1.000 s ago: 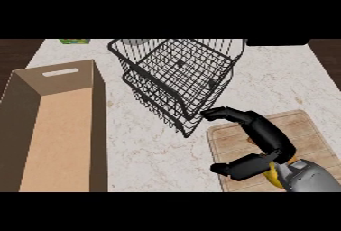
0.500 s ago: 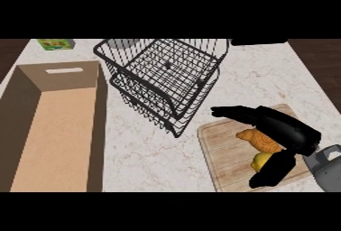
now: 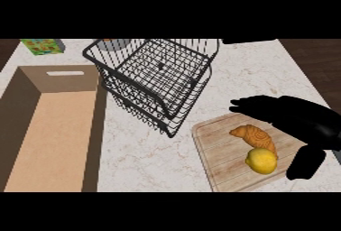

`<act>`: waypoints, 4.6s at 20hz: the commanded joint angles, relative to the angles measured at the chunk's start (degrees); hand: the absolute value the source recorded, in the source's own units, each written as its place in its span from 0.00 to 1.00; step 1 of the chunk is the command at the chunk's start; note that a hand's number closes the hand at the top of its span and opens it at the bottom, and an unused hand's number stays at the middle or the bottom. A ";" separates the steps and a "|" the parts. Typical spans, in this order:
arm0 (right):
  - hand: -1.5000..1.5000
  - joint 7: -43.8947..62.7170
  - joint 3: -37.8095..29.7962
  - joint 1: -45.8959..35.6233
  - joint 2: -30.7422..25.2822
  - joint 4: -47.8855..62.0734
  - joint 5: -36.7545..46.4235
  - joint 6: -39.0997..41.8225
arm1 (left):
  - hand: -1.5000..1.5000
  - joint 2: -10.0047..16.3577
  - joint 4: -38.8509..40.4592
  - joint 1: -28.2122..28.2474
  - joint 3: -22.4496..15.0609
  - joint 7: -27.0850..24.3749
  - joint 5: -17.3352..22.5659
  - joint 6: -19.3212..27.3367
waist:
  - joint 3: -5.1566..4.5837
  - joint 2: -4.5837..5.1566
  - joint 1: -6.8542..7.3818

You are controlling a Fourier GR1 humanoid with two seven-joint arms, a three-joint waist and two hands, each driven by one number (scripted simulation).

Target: Pick the croissant from the cutting board and place it in the tiered basket

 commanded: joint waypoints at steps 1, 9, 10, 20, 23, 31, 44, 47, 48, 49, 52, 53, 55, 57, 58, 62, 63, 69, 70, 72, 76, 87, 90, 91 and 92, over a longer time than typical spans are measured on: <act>0.00 1.66 1.43 -1.22 -2.03 -2.37 2.91 1.50 | 0.50 -1.59 -9.61 -15.56 5.87 -11.34 -3.67 2.42 | 0.06 -0.11 -2.57; 0.00 5.85 4.07 -1.89 -3.40 -4.37 8.42 1.95 | 0.50 -0.12 -9.16 -14.53 7.00 -13.16 -3.95 2.84 | 0.01 0.53 -3.60; 0.00 6.31 4.70 -1.03 -3.58 -4.24 8.67 2.12 | 0.50 -0.52 -8.56 -14.08 7.02 -14.03 -3.65 2.95 | -0.04 0.51 -3.53; 0.00 12.71 7.36 -1.14 -4.09 -5.70 15.98 1.08 | 0.50 0.78 -7.48 -14.03 9.47 -17.66 -4.14 3.66 | 0.08 1.37 -3.96; 0.00 15.59 8.35 -0.67 -4.82 -5.48 19.26 0.87 | 0.50 -0.71 -8.93 -21.45 9.37 -21.32 -3.73 3.43 | 0.41 3.74 -2.40; 0.00 25.60 12.18 8.06 -4.62 -9.84 26.49 -1.85 | 0.50 -4.57 1.83 -37.70 6.97 -26.30 -1.85 -0.48 | 0.81 5.08 2.59; 0.00 24.42 4.40 19.41 -4.27 -9.89 33.28 -11.08 | 0.50 -13.41 16.04 -53.19 2.44 -27.27 -7.46 -3.54 | 0.91 5.11 6.87; 0.00 19.01 2.36 20.84 -2.38 -3.79 34.57 -12.63 | 0.50 -14.80 15.00 -51.48 2.11 -27.27 -9.01 -3.57 | 0.93 5.09 7.60; 0.00 23.08 0.75 21.99 -3.38 -10.39 32.95 -8.80 | 0.50 -13.24 16.13 -53.02 5.21 -26.87 -5.96 -6.87 | 0.90 5.01 7.35; 0.00 17.29 -1.13 20.33 -3.24 -3.52 32.45 -10.44 | 0.50 -15.36 20.04 -55.46 4.50 -28.04 -7.29 -5.84 | 0.91 5.16 7.42; 0.00 15.43 -0.19 22.88 0.65 0.41 37.29 -14.82 | 0.50 -15.54 16.40 -52.65 4.15 -27.55 -8.17 -6.51 | 0.94 5.10 7.76; 0.00 18.44 0.30 24.74 1.10 -4.68 38.45 -13.17 | 0.50 -17.19 20.85 -54.84 5.42 -29.02 -7.88 -6.63 | 0.91 5.07 7.42; 0.00 15.21 -3.46 24.03 0.44 -2.05 36.86 -12.05 | 0.50 -16.10 19.41 -54.69 6.24 -28.36 -8.61 -7.92 | 0.91 5.06 7.56; 0.00 15.47 -1.59 20.48 6.03 2.70 40.12 -11.37 | 0.50 -16.58 14.23 -49.99 4.57 -28.46 -9.76 -7.56 | 0.92 5.08 8.24; 0.00 14.22 -3.97 22.50 3.12 -0.03 38.05 -11.10 | 0.50 -15.37 14.22 -55.51 6.78 -22.47 -8.10 -9.28 | 0.93 5.04 7.70; 0.00 13.22 -3.47 24.17 7.04 2.68 42.41 -13.21 | 0.50 -18.07 18.86 -55.84 6.87 -26.07 -9.59 -9.59 | 0.91 5.09 7.67; 0.00 13.55 -2.98 21.00 9.97 4.90 43.20 -10.52 | 0.50 -18.00 15.34 -51.46 6.52 -27.64 -10.74 -8.72 | 0.91 5.08 8.19; 0.00 9.87 -2.84 21.18 9.67 6.61 46.38 -7.76 | 0.50 -19.20 16.18 -53.02 7.40 -26.13 -12.01 -9.03 | 0.91 5.07 8.06; 1.00 6.93 -1.92 22.14 11.39 11.27 47.48 -12.30 | 0.50 -19.07 19.96 -52.76 7.88 -30.60 -11.16 -10.34 | 0.92 5.19 8.07; 1.00 3.60 -3.49 24.02 14.08 11.57 43.09 -16.33 | 0.50 -18.22 16.63 -53.89 8.60 -26.54 -10.21 -10.52 | 0.99 5.20 8.06; 1.00 0.80 -2.93 24.78 13.47 8.64 46.86 -18.01 | 0.50 -20.62 14.68 -51.84 5.89 -25.03 -13.37 -8.91 | 0.96 5.00 7.84; 1.00 13.62 -16.52 30.46 15.83 4.92 45.61 -21.36 | 0.50 -19.20 16.02 -51.02 10.05 -26.44 -12.65 -9.44 | 0.96 4.37 4.38; 1.00 26.16 -25.01 34.21 19.96 8.66 43.01 -23.01 | 0.50 -19.21 16.66 -48.50 11.68 -27.64 -11.89 -8.31 | 0.91 4.13 0.62; 1.00 29.52 -26.54 34.60 20.29 7.09 43.26 -22.84 | 0.50 -18.57 15.16 -48.15 11.32 -27.79 -12.07 -8.89 | 0.84 4.03 1.80; 1.00 31.52 -27.44 36.22 21.18 4.23 43.32 -24.20 | 0.50 -18.87 15.73 -47.84 10.93 -27.91 -12.19 -8.96 | 0.80 4.13 2.05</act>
